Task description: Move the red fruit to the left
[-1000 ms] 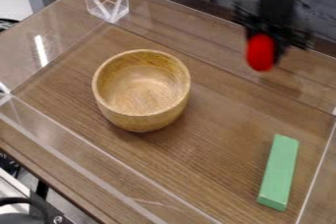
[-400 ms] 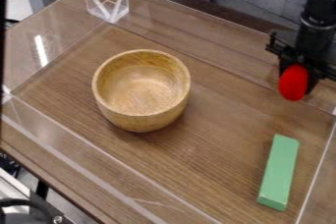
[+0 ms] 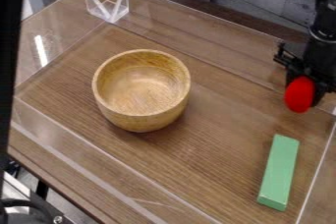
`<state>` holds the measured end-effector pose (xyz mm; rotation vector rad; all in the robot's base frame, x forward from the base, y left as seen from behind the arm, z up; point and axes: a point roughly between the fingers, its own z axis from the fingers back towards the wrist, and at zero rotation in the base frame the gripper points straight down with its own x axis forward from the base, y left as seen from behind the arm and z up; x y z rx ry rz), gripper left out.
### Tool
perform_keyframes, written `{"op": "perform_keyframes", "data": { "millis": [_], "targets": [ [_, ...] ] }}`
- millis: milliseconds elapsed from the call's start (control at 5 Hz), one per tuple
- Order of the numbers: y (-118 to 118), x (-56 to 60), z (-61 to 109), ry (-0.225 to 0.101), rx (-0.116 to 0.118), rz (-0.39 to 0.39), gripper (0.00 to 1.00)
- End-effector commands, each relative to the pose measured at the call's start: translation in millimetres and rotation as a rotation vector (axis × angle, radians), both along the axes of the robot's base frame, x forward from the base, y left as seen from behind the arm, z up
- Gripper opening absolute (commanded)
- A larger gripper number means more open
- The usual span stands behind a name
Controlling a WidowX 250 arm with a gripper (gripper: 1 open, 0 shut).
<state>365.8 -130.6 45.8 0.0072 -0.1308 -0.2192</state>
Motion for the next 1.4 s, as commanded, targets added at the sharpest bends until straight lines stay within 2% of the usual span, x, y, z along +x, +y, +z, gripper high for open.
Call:
{"op": "perform_keyframes", "data": {
  "millis": [0, 200, 600, 800, 1000, 1200],
  "targets": [
    [6, 11.0, 9.4, -0.06, -0.005, 0.081, 0.0],
    [18, 7.1, -2.0, -0.058, 0.007, 0.173, 0.0],
    [14, 7.0, 2.9, -0.09, 0.009, 0.087, 0.0],
    [13, 7.1, 13.3, -0.109, 0.01, 0.103, 0.0],
    [4, 6.0, 48.6, -0.151, 0.007, 0.121, 0.0],
    [30, 4.3, 87.5, -0.209, 0.01, 0.23, 0.0]
  ]
}}
